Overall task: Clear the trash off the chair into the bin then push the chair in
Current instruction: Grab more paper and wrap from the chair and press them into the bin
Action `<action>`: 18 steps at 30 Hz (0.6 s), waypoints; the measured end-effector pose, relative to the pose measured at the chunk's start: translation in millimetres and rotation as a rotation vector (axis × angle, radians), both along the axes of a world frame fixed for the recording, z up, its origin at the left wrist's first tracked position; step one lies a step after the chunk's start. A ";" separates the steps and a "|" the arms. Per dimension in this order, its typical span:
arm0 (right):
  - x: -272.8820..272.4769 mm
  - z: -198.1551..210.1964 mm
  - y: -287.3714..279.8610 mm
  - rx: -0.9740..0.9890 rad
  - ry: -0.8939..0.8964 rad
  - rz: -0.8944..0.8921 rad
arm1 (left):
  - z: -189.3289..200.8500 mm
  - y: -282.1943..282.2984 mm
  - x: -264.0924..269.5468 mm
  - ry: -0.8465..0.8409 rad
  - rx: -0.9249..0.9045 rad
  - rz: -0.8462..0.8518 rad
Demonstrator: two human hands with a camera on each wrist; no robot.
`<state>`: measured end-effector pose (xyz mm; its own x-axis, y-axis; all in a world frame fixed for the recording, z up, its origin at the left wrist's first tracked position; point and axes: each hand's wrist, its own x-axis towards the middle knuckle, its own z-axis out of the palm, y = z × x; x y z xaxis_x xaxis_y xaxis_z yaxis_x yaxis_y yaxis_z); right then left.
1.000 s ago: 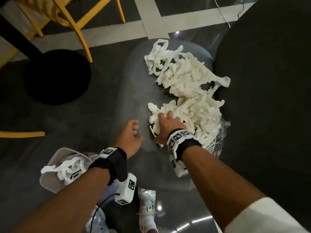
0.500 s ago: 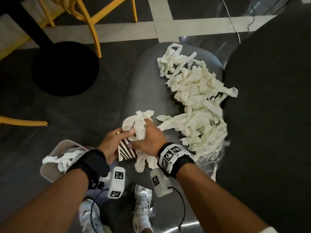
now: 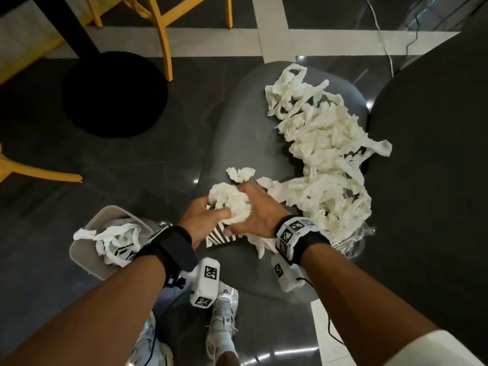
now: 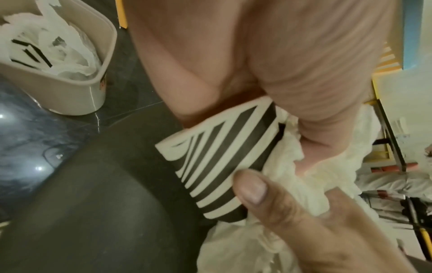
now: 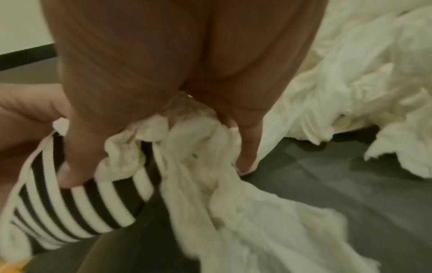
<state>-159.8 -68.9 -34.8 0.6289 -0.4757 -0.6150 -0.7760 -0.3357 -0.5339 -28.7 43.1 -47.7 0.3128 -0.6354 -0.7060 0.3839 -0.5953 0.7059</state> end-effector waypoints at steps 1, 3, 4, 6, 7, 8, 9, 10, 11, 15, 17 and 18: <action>0.5 -2.6 0.3 0.072 -0.030 -0.055 | 0.2 -2.0 0.0 0.011 -0.016 0.029; 2.3 -5.3 2.3 0.135 -0.100 -0.112 | 0.7 -7.3 1.3 0.019 -0.038 0.063; 3.3 -5.7 3.6 0.140 -0.126 -0.115 | 0.8 -9.7 2.2 0.007 -0.046 0.062; 5.6 -3.2 2.2 0.082 -0.126 -0.084 | 0.8 -11.5 4.1 -0.013 -0.051 0.062; 7.8 0.9 -0.1 0.035 -0.125 -0.059 | 1.3 -10.5 4.9 -0.015 -0.048 0.063; 11.0 7.2 -3.9 -0.012 -0.125 -0.050 | -0.3 -7.9 6.5 -0.013 -0.051 0.064; 13.9 15.3 -8.1 -0.048 -0.138 -0.062 | -0.9 -4.2 8.4 -0.022 -0.042 0.063; 17.5 22.3 -12.0 -0.081 -0.157 -0.085 | -1.3 0.7 11.2 -0.038 -0.032 0.074; 21.4 29.2 -15.3 -0.118 -0.186 -0.109 | -1.7 6.3 15.5 -0.059 -0.017 0.095; 47.1 58.3 -16.3 -0.091 -0.316 -0.249 | -10.0 31.7 35.5 -0.104 0.043 0.229; 67.8 75.9 -2.0 0.009 -0.449 -0.292 | -15.6 43.2 43.9 -0.133 0.061 0.290; 79.5 81.1 8.2 0.049 -0.495 -0.286 | -21.6 49.9 48.6 -0.145 0.085 0.313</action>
<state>-80.2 -60.6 46.2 0.6982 -0.6474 -0.3057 -0.4857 -0.1146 -0.8666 19.9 93.0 -69.4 0.5837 -0.4339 -0.6863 0.4564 -0.5237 0.7193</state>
